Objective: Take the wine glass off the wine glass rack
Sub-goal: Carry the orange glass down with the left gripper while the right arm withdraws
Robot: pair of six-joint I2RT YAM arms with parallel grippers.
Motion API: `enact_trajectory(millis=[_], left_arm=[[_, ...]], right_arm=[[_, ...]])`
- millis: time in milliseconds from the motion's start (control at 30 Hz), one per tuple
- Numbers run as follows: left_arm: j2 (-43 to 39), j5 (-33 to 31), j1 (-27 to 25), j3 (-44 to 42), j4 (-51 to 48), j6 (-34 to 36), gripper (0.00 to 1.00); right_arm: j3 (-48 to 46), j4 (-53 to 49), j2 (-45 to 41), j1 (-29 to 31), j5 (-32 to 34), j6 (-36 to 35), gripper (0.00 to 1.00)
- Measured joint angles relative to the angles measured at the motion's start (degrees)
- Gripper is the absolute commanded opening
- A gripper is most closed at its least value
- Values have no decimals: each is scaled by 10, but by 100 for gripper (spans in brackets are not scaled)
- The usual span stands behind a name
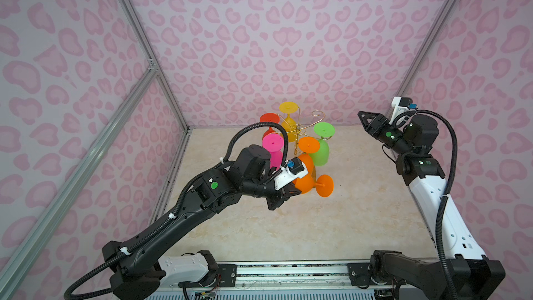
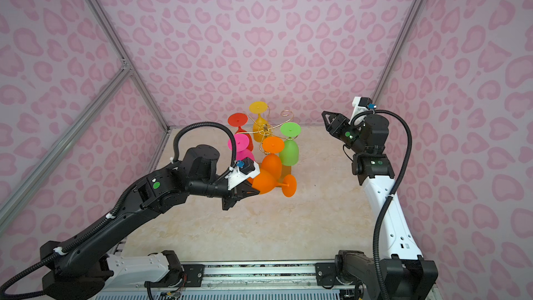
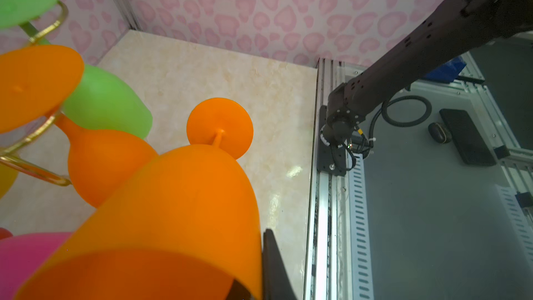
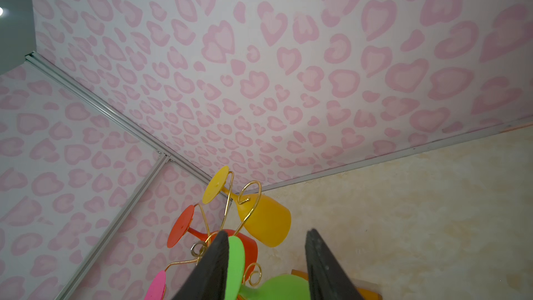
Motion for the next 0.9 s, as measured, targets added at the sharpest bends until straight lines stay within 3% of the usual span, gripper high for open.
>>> enact_trajectory(millis=[133, 367, 633, 900], left_arm=[[30, -84, -54, 0, -63, 4, 2], [96, -167, -69, -13, -110, 2, 2], [178, -200, -72, -12, -140, 2, 2], [219, -209, -74, 8, -155, 9, 2]], right_arm=[[-21, -13, -5, -2, 9, -15, 44], [-118, -9, -31, 8, 33, -22, 43], [-297, 11, -159, 78, 184, -22, 43], [-405, 26, -276, 119, 327, -22, 44]])
